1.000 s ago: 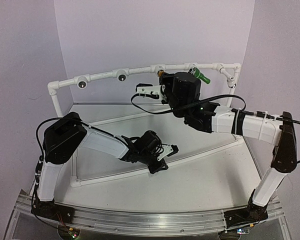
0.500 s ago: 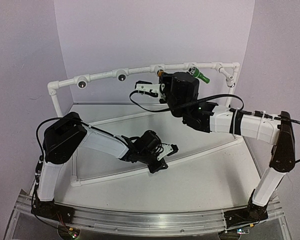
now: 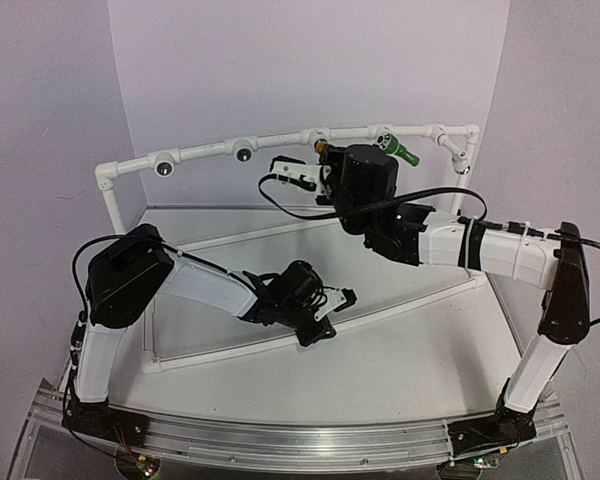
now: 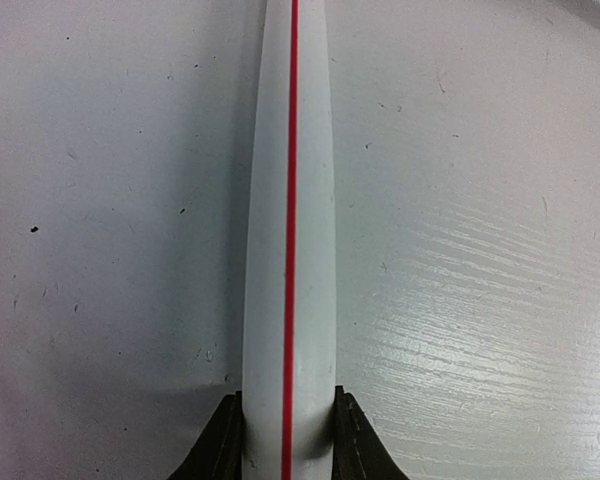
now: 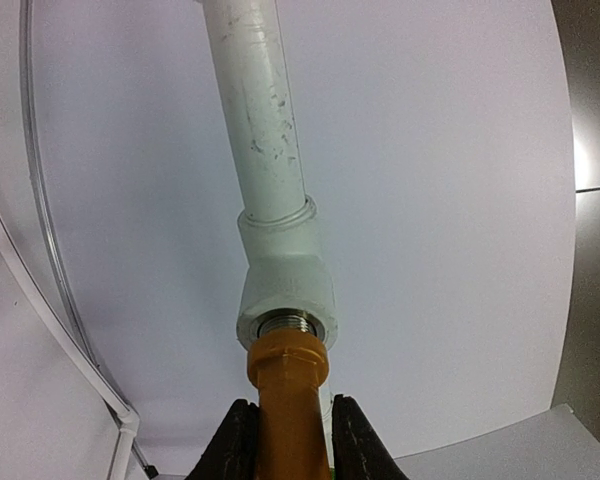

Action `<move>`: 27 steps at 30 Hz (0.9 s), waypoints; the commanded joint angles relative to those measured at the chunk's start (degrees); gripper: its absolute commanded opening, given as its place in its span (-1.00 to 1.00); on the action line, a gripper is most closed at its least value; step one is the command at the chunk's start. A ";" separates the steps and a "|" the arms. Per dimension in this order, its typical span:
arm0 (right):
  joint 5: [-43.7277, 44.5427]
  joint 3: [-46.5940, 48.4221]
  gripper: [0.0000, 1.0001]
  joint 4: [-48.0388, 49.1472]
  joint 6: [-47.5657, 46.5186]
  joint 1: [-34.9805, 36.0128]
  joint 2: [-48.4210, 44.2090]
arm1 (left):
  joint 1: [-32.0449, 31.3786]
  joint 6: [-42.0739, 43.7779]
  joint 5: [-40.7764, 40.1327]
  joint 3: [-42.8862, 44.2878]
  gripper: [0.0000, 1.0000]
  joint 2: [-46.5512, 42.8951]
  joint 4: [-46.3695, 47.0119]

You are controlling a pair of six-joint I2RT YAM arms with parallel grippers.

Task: Install the water faucets
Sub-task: Screw the water faucet onto the adaptor.

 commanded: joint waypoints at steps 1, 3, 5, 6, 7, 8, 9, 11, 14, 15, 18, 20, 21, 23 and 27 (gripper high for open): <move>-2.05 2.06 -1.00 4.64 3.81 -1.97 0.90 | -3.15 0.29 5.30 -1.50 -1.00 1.95 -6.90; -2.21 2.06 -1.00 4.69 4.62 -1.99 0.68 | -3.20 0.43 5.36 -1.39 -1.00 2.06 -7.11; -2.22 2.15 -1.00 4.67 5.50 -2.10 0.49 | -3.28 0.46 5.44 -1.27 -1.00 2.15 -7.25; -2.22 2.20 -1.00 4.60 5.95 -2.13 0.36 | -3.32 0.54 5.50 -1.20 -1.00 2.17 -7.33; -2.21 2.21 -1.00 4.49 6.47 -2.20 0.28 | -3.42 0.56 5.51 -1.16 -1.00 2.21 -7.43; -2.23 2.22 -1.00 4.40 6.99 -2.24 0.20 | -3.49 0.59 5.51 -1.08 -1.00 2.23 -7.52; -2.22 2.19 -1.00 4.38 7.42 -2.28 0.14 | -3.54 0.61 5.52 -1.03 -1.00 2.25 -7.59; -2.20 2.10 -1.00 4.35 8.27 -2.39 0.06 | -3.68 0.72 5.52 -0.94 -1.00 2.25 -7.73; -2.25 1.99 -1.00 4.31 9.89 -2.57 -0.11 | -3.81 0.82 5.52 -0.88 -1.00 2.16 -7.91; -2.21 2.01 -1.00 4.28 10.44 -2.58 -0.14 | -3.87 0.82 5.55 -0.84 -1.00 2.22 -7.92; -2.37 2.20 -1.00 4.10 11.85 -2.57 -0.22 | -3.97 0.86 5.45 -0.65 -1.00 2.39 -8.07; -2.34 2.27 -1.00 4.01 12.84 -2.63 -0.15 | -4.05 0.86 5.44 -0.58 -1.00 2.57 -8.18; -2.38 2.26 -1.00 3.99 13.24 -2.69 -0.19 | -4.06 0.95 5.39 -0.47 -1.00 2.66 -8.27; -2.40 2.18 -1.00 3.90 14.18 -2.72 -0.16 | -4.11 0.97 5.34 -0.31 -1.00 2.77 -8.46; -2.39 2.10 -1.00 3.70 15.99 -2.94 -0.21 | -4.23 1.03 5.32 -0.19 -1.00 2.80 -8.73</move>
